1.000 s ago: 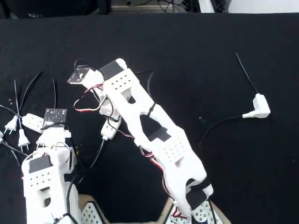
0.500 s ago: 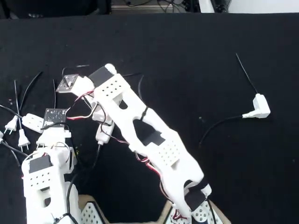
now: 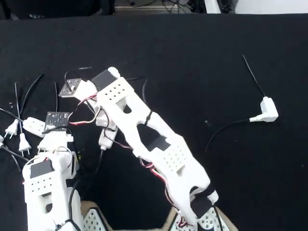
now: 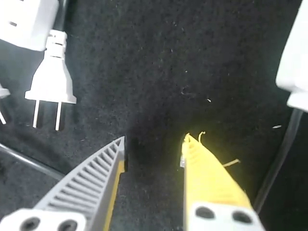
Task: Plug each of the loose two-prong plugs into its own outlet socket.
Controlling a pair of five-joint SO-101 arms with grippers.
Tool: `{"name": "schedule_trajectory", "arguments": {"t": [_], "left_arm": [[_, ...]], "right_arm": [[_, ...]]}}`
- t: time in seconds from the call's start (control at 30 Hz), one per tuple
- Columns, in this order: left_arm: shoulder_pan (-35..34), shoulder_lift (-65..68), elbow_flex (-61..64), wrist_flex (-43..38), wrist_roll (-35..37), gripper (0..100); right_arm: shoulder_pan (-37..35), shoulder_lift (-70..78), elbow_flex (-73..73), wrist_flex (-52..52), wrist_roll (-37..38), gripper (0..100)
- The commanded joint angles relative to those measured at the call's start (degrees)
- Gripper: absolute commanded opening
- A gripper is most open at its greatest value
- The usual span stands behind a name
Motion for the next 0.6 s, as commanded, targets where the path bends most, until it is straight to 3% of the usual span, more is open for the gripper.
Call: {"name": "schedule_trajectory", "arguments": {"t": [0.0, 0.33, 0.57], "left_arm": [[-0.5, -0.6, 0.0, 0.4, -0.4, 20], [-0.5, -0.6, 0.0, 0.4, -0.4, 20], [-0.5, -0.6, 0.0, 0.4, -0.4, 20]], "right_arm": [[-2.3, -2.7, 9.0, 1.8, 0.4, 1.0], [-2.5, -11.0, 17.4, 0.2, 0.4, 1.0], [0.3, -11.3, 17.0, -2.7, -5.5, 1.0]]}}
